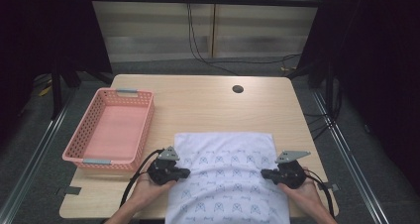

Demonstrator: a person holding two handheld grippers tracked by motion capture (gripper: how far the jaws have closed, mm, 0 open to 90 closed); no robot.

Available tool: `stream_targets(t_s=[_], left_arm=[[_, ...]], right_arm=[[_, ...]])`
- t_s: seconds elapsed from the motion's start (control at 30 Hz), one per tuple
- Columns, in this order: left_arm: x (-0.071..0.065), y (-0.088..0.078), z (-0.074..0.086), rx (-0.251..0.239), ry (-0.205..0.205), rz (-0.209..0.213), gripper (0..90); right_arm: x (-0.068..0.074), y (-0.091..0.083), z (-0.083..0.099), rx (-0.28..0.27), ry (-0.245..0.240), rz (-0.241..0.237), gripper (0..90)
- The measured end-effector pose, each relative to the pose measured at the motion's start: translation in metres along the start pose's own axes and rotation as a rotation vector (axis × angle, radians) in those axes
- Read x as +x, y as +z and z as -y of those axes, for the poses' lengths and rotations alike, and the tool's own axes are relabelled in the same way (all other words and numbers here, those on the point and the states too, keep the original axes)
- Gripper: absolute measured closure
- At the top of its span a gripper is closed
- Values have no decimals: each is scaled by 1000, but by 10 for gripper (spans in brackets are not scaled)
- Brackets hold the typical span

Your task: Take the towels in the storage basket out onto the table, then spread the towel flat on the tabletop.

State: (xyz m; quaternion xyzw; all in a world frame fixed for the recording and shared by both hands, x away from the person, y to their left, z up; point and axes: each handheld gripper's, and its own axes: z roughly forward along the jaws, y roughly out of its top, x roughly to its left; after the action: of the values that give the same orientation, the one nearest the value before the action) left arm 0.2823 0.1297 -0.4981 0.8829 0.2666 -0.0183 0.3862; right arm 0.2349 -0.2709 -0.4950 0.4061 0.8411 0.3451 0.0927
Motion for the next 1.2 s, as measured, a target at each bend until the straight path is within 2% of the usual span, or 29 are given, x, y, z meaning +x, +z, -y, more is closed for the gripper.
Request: stream_targets(t_s=[0.07, 0.1, 0.13, 0.17, 0.2, 0.23, 0.27, 0.3, 0.37, 0.43, 0.53, 0.6, 0.7, 0.77, 0.9, 0.97, 1.07, 1.13, 1.17, 1.2], left_arm=[[-13, -4, 6, 28, 19, 29, 876], [-18, -6, 9, 31, 11, 52, 874], [-22, -7, 11, 38, 17, 60, 870], [-28, -10, 14, 48, 37, 50, 856], [-30, -11, 15, 42, 37, 69, 800], [-29, -14, 15, 41, 41, 60, 763], [-27, -14, 15, 33, 41, 56, 715], [-24, -16, 13, 17, 33, 41, 678], [-14, -20, 6, -26, -11, 13, 631], [-3, -21, 0, -68, -26, -17, 606], [7, -16, -8, -66, -44, -74, 586], [12, -12, -10, -76, -55, -65, 572], [21, -8, -10, -77, -96, -92, 549], [23, -8, -10, -78, -96, -100, 529], [24, -12, -11, -95, -98, -110, 510], [23, -11, -11, -91, -90, -108, 511], [24, -10, -11, -85, -97, -127, 485], [24, -9, -12, -88, -99, -141, 447], [25, -8, -12, -93, -95, -141, 447], [26, -7, -13, -93, -95, -147, 444]], right_arm=[[6, -8, 8, 18, 16, -30, 884], [8, -11, 12, 20, 15, -43, 883], [12, -14, 15, 27, 19, -55, 881], [14, -16, 17, 32, 13, -64, 878], [16, -18, 20, 33, 11, -73, 846], [17, -19, 21, 28, 9, -77, 783], [15, -21, 19, 5, 7, -59, 717], [13, -22, 17, -14, 16, -49, 690], [2, -23, 11, -54, 32, -19, 631], [-14, -22, 3, -89, 57, 36, 587], [-34, -16, -8, -94, 72, 90, 532], [-48, -9, -15, -96, 80, 111, 495], [-65, 3, -25, -94, 93, 128, 459], [-72, 9, -30, -97, 98, 134, 442], [-81, 21, -35, -95, 102, 127, 436], [-80, 25, -33, -65, 96, 146, 425], [-78, 26, -31, -67, 86, 144, 447], [-74, 26, -31, -74, 59, 126, 616], [-72, 26, -31, -73, 57, 108, 648], [-70, 26, -31, -69, 55, 111, 691]])
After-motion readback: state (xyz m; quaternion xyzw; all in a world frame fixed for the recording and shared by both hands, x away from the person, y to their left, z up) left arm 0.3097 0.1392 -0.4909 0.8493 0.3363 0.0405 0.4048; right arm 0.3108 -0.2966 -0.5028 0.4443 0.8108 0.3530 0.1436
